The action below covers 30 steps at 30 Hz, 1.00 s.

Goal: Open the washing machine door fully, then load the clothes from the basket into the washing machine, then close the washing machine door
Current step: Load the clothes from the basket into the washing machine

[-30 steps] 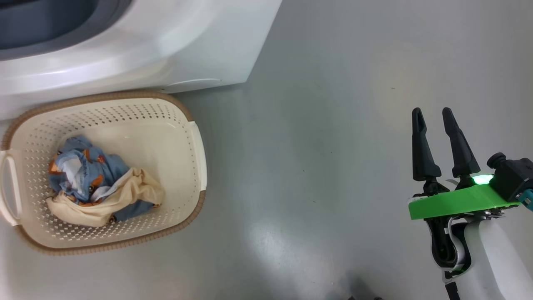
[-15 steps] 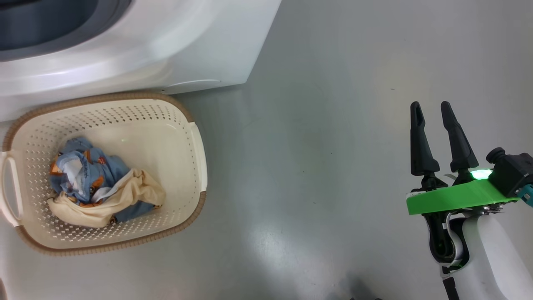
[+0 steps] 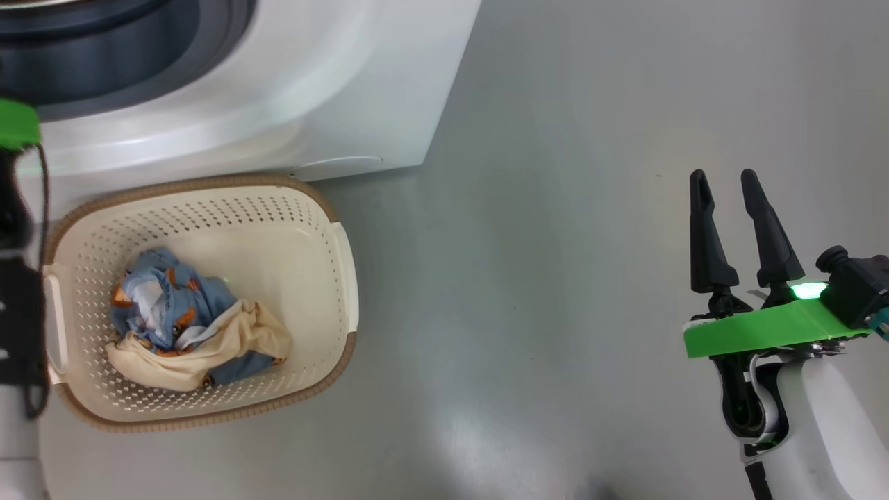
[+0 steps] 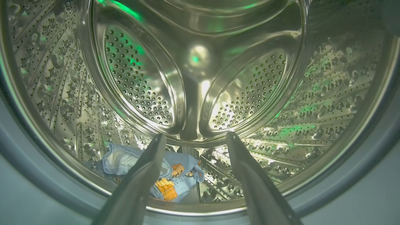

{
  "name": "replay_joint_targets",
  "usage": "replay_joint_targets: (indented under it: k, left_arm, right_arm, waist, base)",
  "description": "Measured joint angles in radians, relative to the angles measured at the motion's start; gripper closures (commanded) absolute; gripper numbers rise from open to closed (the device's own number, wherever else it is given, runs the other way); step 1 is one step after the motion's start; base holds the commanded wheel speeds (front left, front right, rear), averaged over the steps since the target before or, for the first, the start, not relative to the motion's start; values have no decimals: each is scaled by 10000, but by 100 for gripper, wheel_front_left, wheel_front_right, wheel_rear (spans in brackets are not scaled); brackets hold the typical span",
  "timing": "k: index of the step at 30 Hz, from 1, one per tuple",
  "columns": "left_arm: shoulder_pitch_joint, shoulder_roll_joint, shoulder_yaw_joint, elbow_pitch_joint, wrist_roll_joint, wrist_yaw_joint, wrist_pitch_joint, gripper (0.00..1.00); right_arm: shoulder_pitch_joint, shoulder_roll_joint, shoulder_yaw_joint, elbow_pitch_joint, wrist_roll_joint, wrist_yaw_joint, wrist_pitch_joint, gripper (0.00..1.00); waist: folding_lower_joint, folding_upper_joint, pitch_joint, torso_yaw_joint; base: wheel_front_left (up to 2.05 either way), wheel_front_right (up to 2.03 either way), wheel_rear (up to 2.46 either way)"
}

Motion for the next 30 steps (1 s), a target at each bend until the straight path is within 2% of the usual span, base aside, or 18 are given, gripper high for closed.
replay_joint_targets:
  k: [18,30]
  left_arm:
    - [3282,-612,349,-1189,805,0,0,0]
    - [5769,-1108,780,-2297,1779,0,2,0]
  right_arm:
    - [530,-449,-169,219,0,0,0,0]
    - [1276,-686,-339,362,12,0,0,0]
  waist:
    - [0,0,-1418,495]
    - [0,0,-2607,944]
  base:
    - [0,0,0]
    - [0,0,0]
